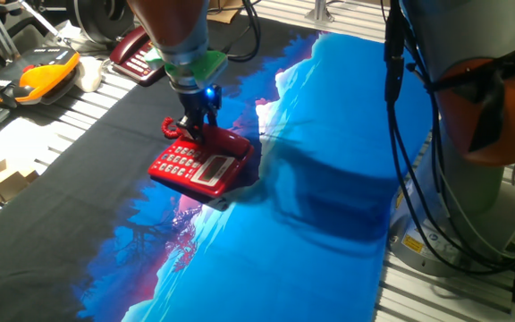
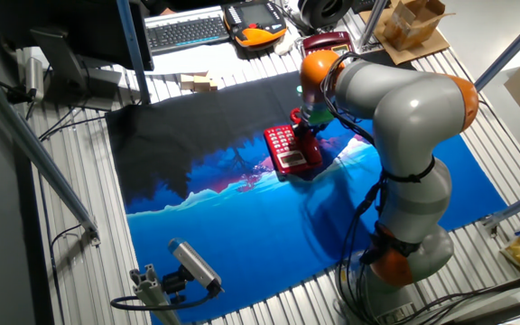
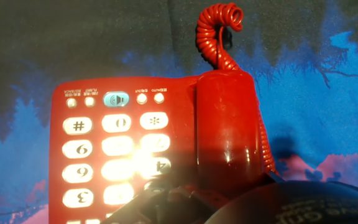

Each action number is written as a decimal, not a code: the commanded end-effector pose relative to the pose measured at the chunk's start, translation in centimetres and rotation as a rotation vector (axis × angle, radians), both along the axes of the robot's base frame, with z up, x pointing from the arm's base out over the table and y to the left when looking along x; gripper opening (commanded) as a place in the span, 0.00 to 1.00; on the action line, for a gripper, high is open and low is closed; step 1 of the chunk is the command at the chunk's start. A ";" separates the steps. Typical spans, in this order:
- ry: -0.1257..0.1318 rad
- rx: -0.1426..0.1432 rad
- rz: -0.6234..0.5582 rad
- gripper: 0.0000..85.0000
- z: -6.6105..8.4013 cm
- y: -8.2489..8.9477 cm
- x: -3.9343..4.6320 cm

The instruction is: Place the handset of the telephone on the corresponding phone cradle

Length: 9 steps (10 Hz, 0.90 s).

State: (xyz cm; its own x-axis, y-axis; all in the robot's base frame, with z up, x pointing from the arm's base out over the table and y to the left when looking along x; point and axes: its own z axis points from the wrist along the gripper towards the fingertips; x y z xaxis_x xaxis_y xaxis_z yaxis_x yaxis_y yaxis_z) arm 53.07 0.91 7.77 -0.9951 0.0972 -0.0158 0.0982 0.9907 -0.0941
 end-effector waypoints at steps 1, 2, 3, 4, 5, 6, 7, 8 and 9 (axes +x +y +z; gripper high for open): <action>-0.001 0.004 -0.006 0.40 0.0 0.0 0.04; 0.002 0.009 -0.011 0.40 -0.1 0.1 0.10; 0.002 0.016 -0.014 0.40 -0.2 0.1 0.16; 0.005 0.020 -0.017 0.40 -0.2 0.0 0.23; 0.011 0.021 -0.017 0.40 -0.2 0.0 0.30; 0.015 0.024 -0.022 0.60 -0.1 0.0 0.32; 0.016 0.027 -0.025 0.60 -0.1 0.0 0.32; 0.016 0.027 -0.031 0.60 -0.1 0.0 0.32; 0.015 0.026 -0.034 0.60 -0.1 0.1 0.32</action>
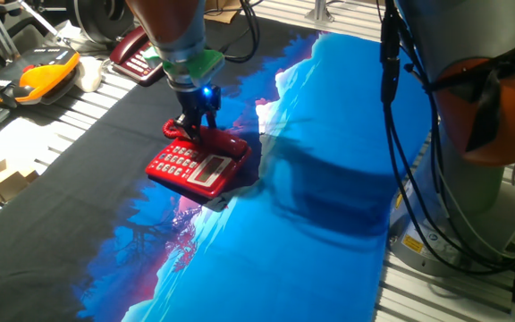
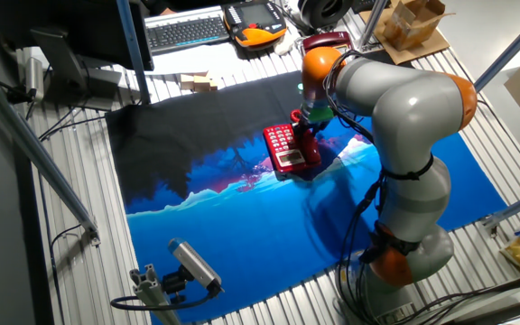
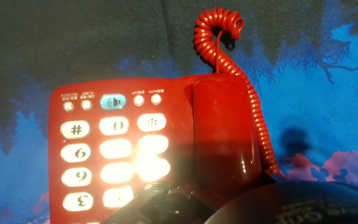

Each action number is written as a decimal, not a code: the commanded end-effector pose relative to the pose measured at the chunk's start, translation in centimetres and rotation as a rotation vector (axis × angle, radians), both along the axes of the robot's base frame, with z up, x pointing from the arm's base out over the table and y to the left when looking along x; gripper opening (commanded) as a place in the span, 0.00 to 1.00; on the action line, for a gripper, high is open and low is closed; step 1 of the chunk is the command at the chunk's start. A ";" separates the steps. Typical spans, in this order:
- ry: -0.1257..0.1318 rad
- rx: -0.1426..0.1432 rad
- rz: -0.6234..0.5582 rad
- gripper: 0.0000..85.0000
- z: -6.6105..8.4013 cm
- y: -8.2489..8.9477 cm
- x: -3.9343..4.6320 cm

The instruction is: Place the handset of the telephone on the corresponding phone cradle

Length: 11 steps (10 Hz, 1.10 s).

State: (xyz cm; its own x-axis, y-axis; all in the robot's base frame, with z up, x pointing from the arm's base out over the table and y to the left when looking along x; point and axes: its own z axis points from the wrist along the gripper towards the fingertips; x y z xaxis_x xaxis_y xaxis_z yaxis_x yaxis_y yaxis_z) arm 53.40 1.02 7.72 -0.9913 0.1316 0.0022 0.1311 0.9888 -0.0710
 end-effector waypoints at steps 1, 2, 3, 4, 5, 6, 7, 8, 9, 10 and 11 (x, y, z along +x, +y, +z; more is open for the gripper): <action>0.000 -0.001 -0.004 0.60 0.1 0.0 0.01; -0.004 -0.001 -0.013 0.60 0.1 0.0 0.04; -0.010 -0.002 -0.016 0.60 0.1 0.0 0.08; -0.014 -0.003 -0.024 0.80 0.1 -0.1 0.17; -0.014 -0.001 -0.025 0.80 0.2 -0.1 0.19; -0.014 -0.003 -0.027 0.80 0.2 -0.1 0.18; -0.016 -0.005 -0.029 0.80 0.2 -0.1 0.18; -0.016 -0.009 -0.030 0.80 0.5 -0.2 0.19; -0.010 -0.011 -0.029 0.80 1.2 -0.5 0.29; -0.008 -0.014 -0.026 0.80 2.3 -0.8 0.50; 0.001 -0.005 -0.030 0.80 3.6 -1.3 0.81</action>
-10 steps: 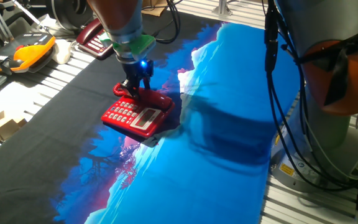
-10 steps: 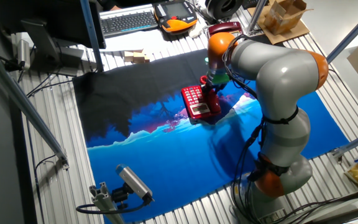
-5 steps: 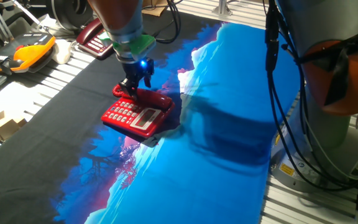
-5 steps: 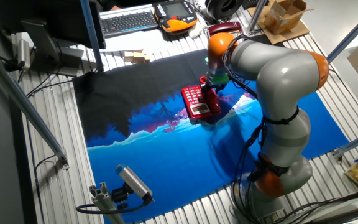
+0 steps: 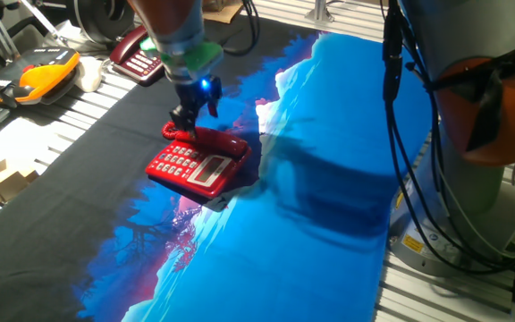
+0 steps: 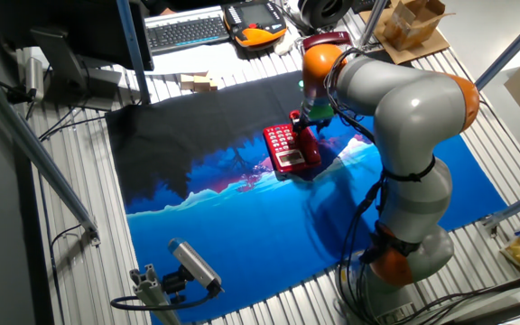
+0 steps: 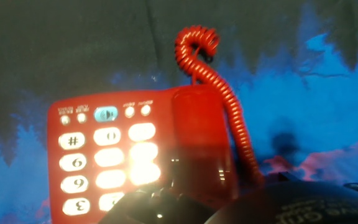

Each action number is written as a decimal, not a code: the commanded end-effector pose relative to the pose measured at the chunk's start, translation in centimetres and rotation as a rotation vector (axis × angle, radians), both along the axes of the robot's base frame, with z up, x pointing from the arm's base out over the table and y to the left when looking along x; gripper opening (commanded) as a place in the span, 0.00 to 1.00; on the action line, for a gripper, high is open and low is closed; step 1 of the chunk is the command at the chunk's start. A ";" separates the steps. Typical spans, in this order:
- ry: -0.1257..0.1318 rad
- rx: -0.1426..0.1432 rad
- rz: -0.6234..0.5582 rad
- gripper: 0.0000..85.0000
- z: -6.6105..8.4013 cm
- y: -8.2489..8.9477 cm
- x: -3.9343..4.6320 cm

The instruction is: Place the handset of the telephone on the corresponding phone cradle

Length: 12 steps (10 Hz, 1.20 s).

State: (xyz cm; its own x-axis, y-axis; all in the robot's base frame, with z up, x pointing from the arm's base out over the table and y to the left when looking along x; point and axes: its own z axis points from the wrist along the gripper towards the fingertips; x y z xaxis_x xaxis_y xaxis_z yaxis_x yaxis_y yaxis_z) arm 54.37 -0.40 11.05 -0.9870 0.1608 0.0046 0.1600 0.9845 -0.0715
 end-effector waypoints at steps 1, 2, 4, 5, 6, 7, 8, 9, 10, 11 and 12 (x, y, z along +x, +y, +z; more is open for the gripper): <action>0.002 0.014 0.005 0.80 1.7 -0.5 0.41; -0.003 0.016 0.032 0.60 2.8 -1.4 0.97; -0.015 0.016 0.067 0.40 4.5 -3.4 1.88; -0.024 0.026 0.075 0.40 5.0 -4.5 2.08; -0.023 0.048 0.081 0.00 5.3 -5.1 2.08; -0.022 0.062 0.090 0.00 5.4 -5.2 2.04; -0.036 0.056 0.107 0.00 5.5 -5.2 1.87; -0.055 0.070 0.136 0.00 5.8 -5.3 1.39; -0.051 0.071 0.160 0.00 6.3 -5.2 0.76; -0.039 0.084 0.184 0.00 6.6 -5.2 0.25; -0.034 0.085 0.207 0.00 6.9 -5.0 -0.25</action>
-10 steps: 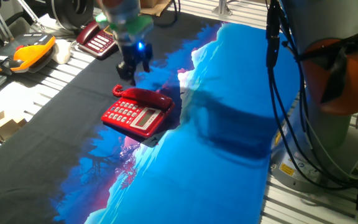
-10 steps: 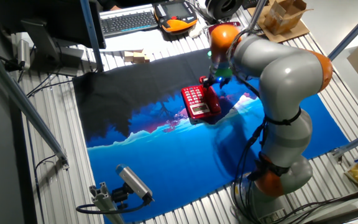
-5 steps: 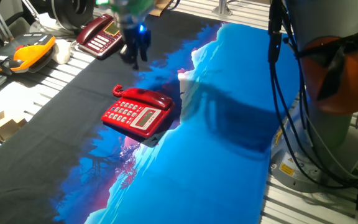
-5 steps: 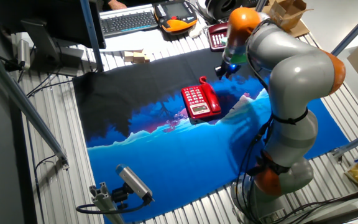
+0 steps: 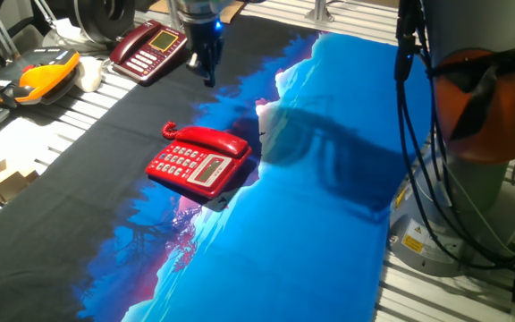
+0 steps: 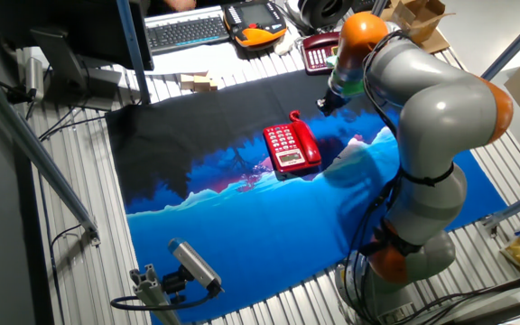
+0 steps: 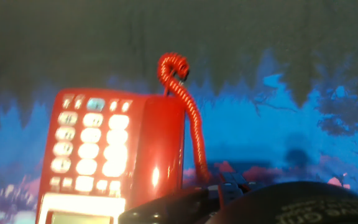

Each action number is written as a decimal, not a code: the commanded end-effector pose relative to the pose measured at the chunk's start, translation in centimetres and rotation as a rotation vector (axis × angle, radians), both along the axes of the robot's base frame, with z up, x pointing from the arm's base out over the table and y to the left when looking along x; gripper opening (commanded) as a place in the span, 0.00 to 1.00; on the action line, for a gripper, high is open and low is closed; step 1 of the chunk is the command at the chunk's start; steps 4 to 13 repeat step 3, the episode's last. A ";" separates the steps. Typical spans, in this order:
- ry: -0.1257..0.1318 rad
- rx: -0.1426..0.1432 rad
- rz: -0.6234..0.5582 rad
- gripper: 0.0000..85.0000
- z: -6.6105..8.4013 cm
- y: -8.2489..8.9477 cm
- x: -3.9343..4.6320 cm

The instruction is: Place the handset of the telephone on the corresponding phone cradle

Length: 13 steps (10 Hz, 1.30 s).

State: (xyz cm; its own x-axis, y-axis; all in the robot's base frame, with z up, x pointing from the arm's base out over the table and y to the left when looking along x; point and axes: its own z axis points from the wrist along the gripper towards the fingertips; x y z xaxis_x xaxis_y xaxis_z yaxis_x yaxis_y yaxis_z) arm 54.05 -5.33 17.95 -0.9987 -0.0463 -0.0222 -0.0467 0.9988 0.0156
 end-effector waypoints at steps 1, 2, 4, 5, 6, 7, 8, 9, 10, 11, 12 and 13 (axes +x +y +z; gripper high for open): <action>0.007 0.001 0.013 0.00 0.1 0.3 -0.49; 0.012 -0.012 0.020 0.00 0.2 0.9 -0.99; 0.010 -0.029 0.018 0.00 0.2 1.4 -1.21; 0.010 -0.029 0.018 0.00 0.2 1.4 -1.21; 0.010 -0.029 0.018 0.00 0.2 1.4 -1.21; 0.010 -0.029 0.018 0.00 0.2 1.4 -1.21; 0.010 -0.029 0.018 0.00 0.2 1.4 -1.21; 0.010 -0.029 0.018 0.00 0.2 1.4 -1.21; 0.010 -0.029 0.018 0.00 0.2 1.4 -1.21; 0.010 -0.029 0.018 0.00 0.2 1.4 -1.21; 0.010 -0.029 0.018 0.00 0.2 1.4 -1.21; 0.010 -0.029 0.018 0.00 0.2 1.4 -1.21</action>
